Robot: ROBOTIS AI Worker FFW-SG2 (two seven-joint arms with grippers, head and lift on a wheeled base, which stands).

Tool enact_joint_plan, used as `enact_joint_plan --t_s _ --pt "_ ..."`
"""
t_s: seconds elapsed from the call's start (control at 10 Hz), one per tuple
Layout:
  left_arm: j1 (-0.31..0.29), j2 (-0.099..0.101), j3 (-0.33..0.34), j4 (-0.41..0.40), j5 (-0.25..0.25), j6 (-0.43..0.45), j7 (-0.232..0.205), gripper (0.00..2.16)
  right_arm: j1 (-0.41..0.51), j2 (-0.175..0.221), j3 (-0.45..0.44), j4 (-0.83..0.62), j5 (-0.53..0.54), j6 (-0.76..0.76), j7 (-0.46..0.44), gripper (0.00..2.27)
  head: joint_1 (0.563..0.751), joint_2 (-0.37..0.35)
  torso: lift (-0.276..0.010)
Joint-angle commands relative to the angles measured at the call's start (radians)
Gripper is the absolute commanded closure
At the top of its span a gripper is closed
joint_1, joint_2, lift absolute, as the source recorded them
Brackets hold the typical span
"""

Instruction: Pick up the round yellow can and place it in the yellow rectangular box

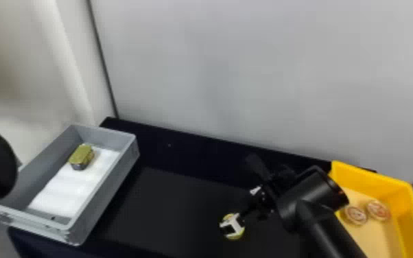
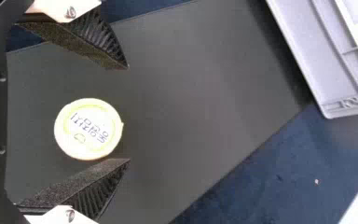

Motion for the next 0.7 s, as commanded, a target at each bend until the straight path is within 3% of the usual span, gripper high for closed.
enact_joint_plan --t_s 0.0,0.6 --pt "-0.002 -0.001 -0.003 0.001 0.000 -0.001 0.000 0.08 -0.016 -0.024 0.040 0.041 0.009 -0.054 0.000 0.07 0.694 -0.078 0.000" --pt "-0.004 -0.001 -0.006 0.002 0.000 -0.005 0.000 0.08 -0.025 -0.038 0.072 0.076 0.009 -0.095 0.002 0.07 0.694 -0.078 0.000"
